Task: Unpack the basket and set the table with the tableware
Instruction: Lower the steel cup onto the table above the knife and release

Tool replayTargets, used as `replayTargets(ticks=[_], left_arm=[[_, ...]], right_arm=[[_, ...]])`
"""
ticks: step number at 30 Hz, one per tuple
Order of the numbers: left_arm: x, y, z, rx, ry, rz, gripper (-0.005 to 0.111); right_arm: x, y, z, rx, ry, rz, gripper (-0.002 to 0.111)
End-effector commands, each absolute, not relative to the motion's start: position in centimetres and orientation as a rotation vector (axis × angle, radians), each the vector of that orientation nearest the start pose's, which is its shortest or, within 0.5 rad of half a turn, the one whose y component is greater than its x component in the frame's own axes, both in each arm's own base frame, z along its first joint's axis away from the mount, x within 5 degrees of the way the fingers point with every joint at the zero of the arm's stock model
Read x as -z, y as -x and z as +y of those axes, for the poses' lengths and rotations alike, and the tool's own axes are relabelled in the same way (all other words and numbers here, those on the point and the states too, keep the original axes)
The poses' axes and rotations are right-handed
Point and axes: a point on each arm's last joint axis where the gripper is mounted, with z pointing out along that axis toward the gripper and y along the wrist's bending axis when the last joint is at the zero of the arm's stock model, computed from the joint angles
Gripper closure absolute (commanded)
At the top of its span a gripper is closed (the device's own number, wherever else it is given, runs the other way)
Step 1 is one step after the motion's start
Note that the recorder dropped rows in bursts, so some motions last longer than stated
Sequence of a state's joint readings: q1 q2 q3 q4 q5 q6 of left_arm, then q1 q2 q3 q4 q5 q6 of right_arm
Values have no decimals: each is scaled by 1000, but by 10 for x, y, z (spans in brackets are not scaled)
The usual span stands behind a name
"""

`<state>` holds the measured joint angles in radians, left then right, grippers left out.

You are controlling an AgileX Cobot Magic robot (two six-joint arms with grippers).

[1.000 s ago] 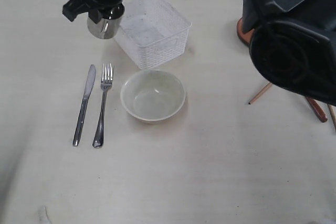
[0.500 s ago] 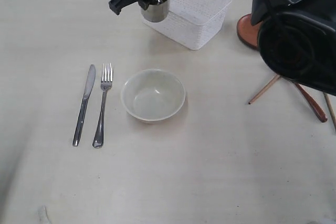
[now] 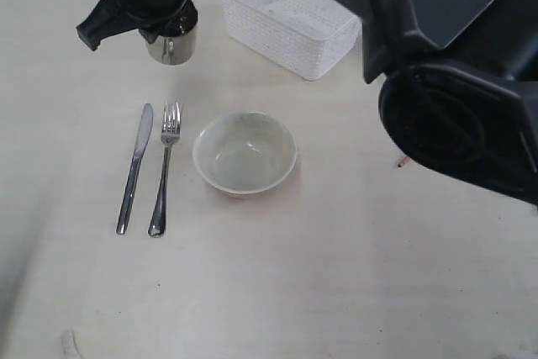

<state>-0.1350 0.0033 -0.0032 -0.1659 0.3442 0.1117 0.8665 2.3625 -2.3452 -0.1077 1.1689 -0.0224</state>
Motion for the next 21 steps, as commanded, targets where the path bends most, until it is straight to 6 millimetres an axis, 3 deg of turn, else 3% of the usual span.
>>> replayTargets(ticks=[1, 5, 11, 21], left_arm=[[-183, -52, -13, 184, -128, 1821, 107], [-183, -52, -13, 184, -128, 1821, 107], [-183, -52, -13, 184, -128, 1821, 107], [-183, -52, -13, 184, -128, 1821, 107]], right_arm=[[-230, -353, 392, -89, 1136, 2395, 109], [-213, -358, 395, -61, 1172, 2383, 109], [-211, -364, 404, -120, 1144, 2287, 109], [-196, -363, 402, -71, 1201, 2339, 109]])
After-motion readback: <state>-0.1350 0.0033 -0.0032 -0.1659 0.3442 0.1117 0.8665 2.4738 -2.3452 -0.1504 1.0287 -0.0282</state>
